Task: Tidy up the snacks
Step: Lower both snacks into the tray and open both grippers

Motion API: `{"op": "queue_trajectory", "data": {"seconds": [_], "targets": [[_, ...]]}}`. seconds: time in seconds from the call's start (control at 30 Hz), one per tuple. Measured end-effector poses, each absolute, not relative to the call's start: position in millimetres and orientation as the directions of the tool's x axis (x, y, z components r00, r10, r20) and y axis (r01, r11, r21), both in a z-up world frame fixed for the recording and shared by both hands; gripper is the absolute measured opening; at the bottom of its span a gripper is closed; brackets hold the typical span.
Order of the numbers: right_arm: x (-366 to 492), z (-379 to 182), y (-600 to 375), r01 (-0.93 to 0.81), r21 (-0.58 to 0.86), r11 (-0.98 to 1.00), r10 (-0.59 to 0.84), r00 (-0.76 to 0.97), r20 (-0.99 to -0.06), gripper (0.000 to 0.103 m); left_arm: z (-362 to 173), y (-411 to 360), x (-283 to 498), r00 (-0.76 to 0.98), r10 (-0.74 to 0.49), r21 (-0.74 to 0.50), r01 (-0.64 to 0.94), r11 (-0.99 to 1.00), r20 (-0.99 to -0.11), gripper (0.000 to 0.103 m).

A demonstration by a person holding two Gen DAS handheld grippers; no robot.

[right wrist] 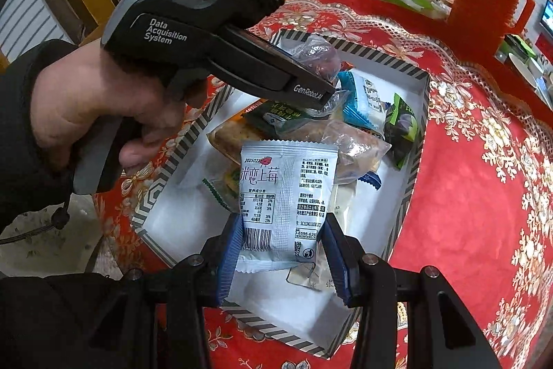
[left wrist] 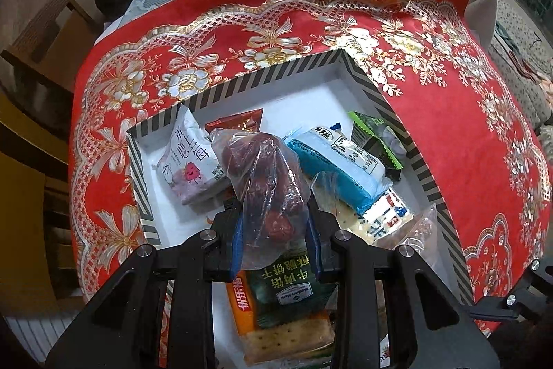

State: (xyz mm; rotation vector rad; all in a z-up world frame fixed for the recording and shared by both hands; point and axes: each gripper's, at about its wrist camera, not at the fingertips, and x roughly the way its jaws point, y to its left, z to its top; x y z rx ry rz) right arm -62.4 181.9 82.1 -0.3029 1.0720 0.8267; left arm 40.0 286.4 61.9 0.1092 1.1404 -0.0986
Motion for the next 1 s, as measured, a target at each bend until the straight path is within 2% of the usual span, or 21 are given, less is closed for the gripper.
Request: {"op": "queue_trajectory", "data": {"seconds": [1.0], "targets": [[-66.5, 86.0, 180.6, -0.721, 0.149, 0.676, 0.453, 0.247, -0.857, 0.045, 61.3, 285.2, 40.1, 0.413, -0.024, 0.035, 0.134, 0.99, -0.91, 0.028]]}}
